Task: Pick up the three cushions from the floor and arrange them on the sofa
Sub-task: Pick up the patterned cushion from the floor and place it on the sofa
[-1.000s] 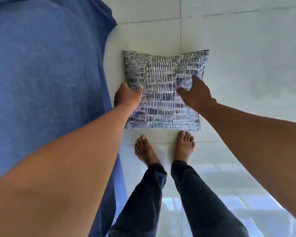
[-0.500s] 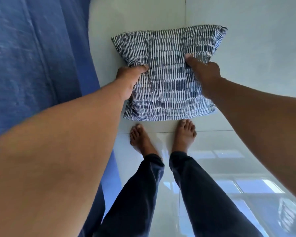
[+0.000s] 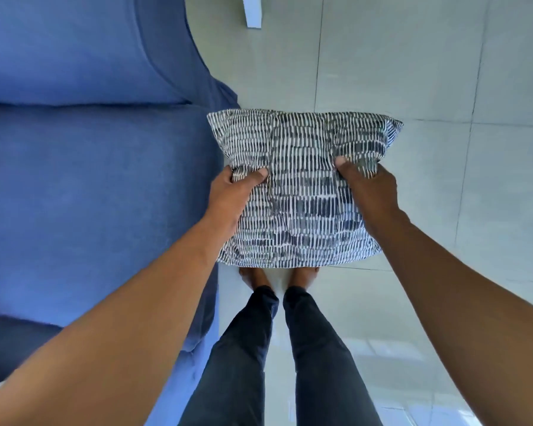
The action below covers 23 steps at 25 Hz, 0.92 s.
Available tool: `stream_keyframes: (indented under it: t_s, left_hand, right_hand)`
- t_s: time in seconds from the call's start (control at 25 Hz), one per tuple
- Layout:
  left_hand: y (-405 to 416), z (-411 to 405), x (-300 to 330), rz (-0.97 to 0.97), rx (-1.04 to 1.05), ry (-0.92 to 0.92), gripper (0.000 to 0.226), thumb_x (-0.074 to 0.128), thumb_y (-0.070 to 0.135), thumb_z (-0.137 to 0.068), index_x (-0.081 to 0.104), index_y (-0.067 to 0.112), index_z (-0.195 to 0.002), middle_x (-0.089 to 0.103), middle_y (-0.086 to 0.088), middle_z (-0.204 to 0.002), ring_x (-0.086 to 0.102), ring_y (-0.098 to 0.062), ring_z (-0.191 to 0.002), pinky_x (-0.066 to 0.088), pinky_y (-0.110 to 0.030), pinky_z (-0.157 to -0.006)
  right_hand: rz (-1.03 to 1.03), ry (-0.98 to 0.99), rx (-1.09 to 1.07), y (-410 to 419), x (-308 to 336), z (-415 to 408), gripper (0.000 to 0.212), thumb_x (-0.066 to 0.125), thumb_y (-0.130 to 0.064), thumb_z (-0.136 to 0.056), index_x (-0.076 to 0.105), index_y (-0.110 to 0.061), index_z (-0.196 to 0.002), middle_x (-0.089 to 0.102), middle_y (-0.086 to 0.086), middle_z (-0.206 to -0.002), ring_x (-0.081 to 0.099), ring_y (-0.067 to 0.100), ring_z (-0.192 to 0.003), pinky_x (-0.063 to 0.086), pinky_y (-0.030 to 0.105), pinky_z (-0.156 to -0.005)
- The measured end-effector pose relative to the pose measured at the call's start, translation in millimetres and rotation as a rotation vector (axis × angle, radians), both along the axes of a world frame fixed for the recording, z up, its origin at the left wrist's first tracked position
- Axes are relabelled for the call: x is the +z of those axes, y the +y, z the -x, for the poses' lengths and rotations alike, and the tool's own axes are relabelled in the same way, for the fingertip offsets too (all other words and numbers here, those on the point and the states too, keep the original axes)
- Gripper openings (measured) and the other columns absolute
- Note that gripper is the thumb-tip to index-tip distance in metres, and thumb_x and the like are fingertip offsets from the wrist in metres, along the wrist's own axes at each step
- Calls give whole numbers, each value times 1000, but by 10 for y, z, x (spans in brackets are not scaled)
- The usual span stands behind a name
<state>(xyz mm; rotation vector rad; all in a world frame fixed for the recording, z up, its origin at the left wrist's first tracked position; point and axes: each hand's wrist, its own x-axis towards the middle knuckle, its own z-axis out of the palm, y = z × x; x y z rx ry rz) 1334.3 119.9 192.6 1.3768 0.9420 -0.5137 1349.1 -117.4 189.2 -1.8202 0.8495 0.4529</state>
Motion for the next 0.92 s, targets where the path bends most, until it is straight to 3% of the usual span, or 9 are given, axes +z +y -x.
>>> stream_keyframes:
  t_s: [0.16, 0.32, 0.48, 0.64, 0.72, 0.92]
  left_hand:
    - [320, 47, 1189, 14, 64, -79, 48, 84, 22, -87, 65, 16, -131, 76, 6, -114, 72, -11, -100, 56, -36, -95]
    - [832, 257, 1932, -19, 187, -171, 55, 88, 28, -80, 64, 18, -129, 77, -1, -122, 74, -24, -111, 56, -51, -103]
    - [1365, 598, 2245, -67, 356, -233, 47, 86, 28, -83, 65, 20, -125, 78, 0, -121, 75, -22, -108, 59, -43, -96]
    - [1901, 954, 2338, -81, 574, -239, 35, 84, 20, -87, 69, 19, -119, 80, -1, -116, 78, -23, -103, 62, -41, -88]
    - [2199, 1135, 2380, -97, 676, -239, 35, 83, 19, -88, 69, 19, -120, 81, 1, -114, 79, -18, -98, 62, -37, -85]
    - [2896, 1538, 2446, -140, 860, -202, 33, 83, 15, -87, 69, 17, -117, 80, -3, -115, 77, -25, -104, 61, -44, -94]
  right_hand:
    - [-14, -121, 104, 261, 1200, -106, 31, 79, -61, -78, 74, -34, -91, 79, -7, -101, 74, 17, -98, 57, 44, -99]
    - [-40, -202, 238, 765, 1987, -216, 50, 78, -65, -77, 74, -27, -109, 77, -5, -109, 71, 19, -103, 55, 43, -100]
    - [-93, -226, 421, 1429, 2344, -353, 44, 78, -61, -80, 70, -31, -111, 74, -9, -111, 69, 20, -107, 52, 43, -103]
    - [-105, -226, 603, 2262, 2493, -462, 59, 79, -66, -76, 68, -28, -120, 73, -4, -121, 66, 23, -114, 50, 46, -106]
    - [-125, -215, 704, 2752, 2512, -492, 52, 80, -60, -79, 67, -27, -117, 72, -4, -120, 66, 24, -114, 49, 45, -107]
    - [-177, -151, 926, 3866, 2568, -513, 40, 82, -46, -83, 69, -26, -115, 73, -9, -106, 69, 25, -105, 52, 40, -93]
